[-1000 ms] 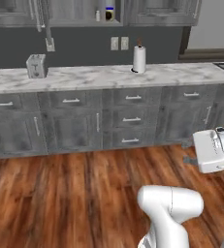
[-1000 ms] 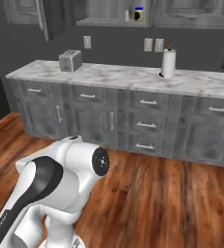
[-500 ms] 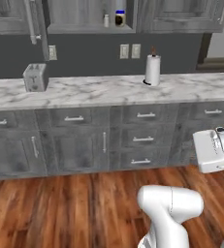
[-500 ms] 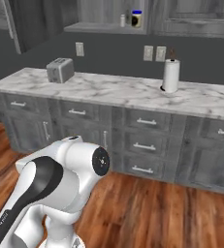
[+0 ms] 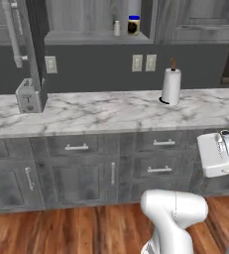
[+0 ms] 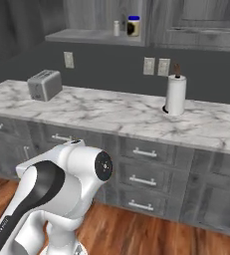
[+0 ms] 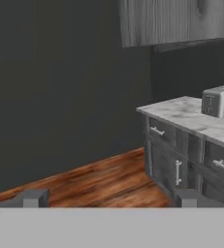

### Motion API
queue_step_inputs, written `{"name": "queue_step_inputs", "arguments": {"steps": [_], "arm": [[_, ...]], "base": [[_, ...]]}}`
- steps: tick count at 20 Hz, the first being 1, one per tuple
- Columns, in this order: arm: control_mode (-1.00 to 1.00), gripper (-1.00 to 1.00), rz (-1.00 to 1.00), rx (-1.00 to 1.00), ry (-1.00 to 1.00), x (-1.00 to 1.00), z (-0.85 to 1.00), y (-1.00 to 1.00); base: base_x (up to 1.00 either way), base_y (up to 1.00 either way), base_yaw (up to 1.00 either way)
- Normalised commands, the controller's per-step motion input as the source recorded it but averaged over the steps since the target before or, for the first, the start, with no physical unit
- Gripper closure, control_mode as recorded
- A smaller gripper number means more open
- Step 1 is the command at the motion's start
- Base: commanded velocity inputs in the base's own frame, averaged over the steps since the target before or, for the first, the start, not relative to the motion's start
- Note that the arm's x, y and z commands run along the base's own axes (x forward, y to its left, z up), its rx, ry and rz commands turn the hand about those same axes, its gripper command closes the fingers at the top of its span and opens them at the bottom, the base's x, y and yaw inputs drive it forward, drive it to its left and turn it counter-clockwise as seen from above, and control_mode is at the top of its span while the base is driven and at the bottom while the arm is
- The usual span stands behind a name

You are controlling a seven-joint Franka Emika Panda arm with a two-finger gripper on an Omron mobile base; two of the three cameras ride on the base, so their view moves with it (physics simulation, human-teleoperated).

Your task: Collect the turmeric, mayonnaise, and shaker from the cabinet and place them next to the stove.

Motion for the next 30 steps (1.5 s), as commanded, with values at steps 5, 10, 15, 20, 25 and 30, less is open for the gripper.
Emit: {"name": "queue_step_inputs", "arguments": {"steps": [5,10,15,20,25,30], "arm": [[1.00,-1.00,0.00,0.00,0.00,0.00,0.00,0.00],[1.00,-1.00,0.00,0.00,0.00,0.00,0.00,0.00],[1.00,-1.00,0.00,0.00,0.00,0.00,0.00,0.00],[1.00,-1.00,0.00,0.00,0.00,0.00,0.00,0.00],[-1.00,-1.00,-0.01,0.00,0.00,0.31,0.10,0.13],[-1.00,-1.00,-0.09,-0.01,0.00,0.62,0.55,0.25]], "base": [[1.00,0.03,0.00],[1.00,0.27,-0.06],[0.99,0.35,-0.07],[0.91,0.36,-0.02],[0.52,0.23,0.00],[0.00,0.00,0.00]]}}
